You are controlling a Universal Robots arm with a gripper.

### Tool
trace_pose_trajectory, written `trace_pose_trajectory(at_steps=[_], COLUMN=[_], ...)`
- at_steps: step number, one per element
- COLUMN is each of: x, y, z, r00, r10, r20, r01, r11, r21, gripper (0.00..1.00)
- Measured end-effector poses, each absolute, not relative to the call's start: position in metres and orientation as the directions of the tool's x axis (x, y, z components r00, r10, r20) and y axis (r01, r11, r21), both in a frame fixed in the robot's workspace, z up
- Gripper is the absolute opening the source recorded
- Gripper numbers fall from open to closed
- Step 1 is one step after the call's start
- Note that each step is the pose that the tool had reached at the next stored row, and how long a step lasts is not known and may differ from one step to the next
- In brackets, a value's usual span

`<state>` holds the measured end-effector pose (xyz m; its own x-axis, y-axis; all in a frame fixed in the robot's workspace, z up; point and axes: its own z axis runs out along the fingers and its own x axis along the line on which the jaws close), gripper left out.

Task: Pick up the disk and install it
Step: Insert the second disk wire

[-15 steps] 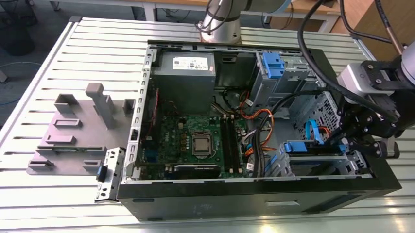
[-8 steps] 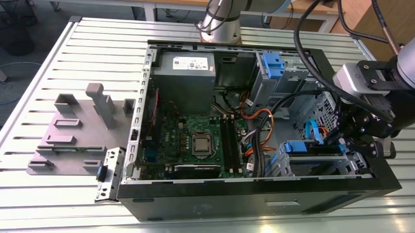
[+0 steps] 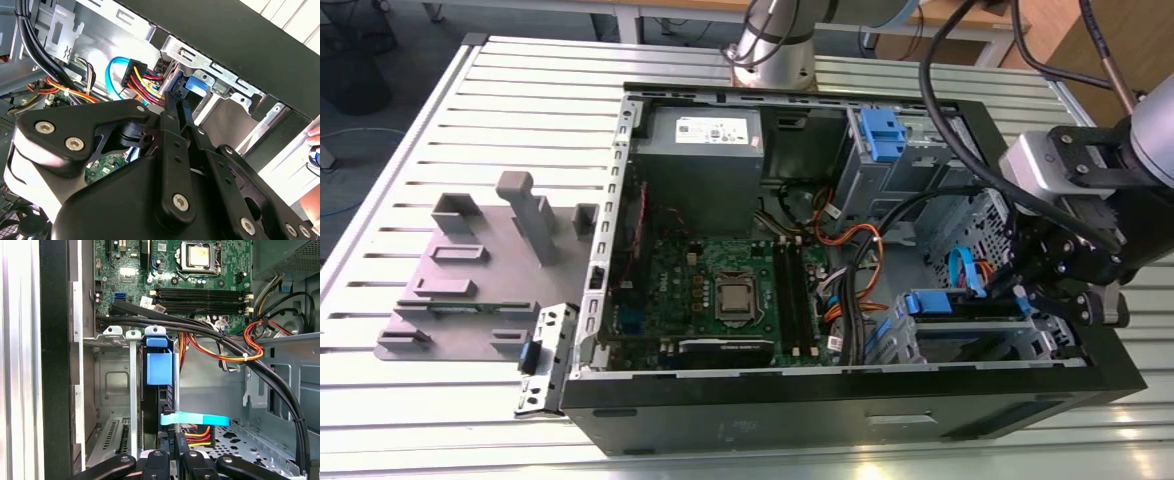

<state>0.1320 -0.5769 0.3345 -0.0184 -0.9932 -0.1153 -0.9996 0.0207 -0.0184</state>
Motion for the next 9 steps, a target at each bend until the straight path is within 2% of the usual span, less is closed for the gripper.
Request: trace_pose_trajectory(at_steps=[9], x=[0.1318], y=[-0.5769], z=[0.3324], r00=[-0.019], r10=[-0.993], r20=[-0.114], r01=[-1.0], r11=[0.021], r21=[-0.018], gripper=[0.17])
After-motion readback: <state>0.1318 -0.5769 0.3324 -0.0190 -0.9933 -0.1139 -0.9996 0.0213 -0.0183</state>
